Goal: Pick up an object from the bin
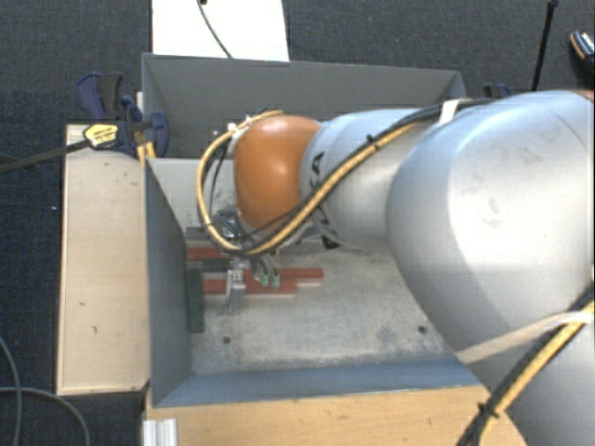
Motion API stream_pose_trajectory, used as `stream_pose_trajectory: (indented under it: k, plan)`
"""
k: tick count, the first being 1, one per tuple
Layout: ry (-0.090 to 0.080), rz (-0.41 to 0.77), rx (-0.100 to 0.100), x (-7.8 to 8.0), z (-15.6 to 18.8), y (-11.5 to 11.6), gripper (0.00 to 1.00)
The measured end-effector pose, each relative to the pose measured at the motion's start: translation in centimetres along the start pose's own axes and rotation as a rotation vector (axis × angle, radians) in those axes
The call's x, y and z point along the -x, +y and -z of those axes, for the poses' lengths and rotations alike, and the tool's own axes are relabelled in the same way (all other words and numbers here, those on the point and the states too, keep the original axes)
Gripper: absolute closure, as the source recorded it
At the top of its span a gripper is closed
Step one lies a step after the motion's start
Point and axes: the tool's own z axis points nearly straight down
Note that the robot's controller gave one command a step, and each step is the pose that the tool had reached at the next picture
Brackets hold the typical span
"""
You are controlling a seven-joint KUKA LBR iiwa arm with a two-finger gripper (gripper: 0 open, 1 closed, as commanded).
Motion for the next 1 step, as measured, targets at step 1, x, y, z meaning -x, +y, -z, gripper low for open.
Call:
stream_pose_trajectory:
  k: [1]
  plan:
    - [0.000,-0.005,0.002,0.10,0.39,0.02,1.00]
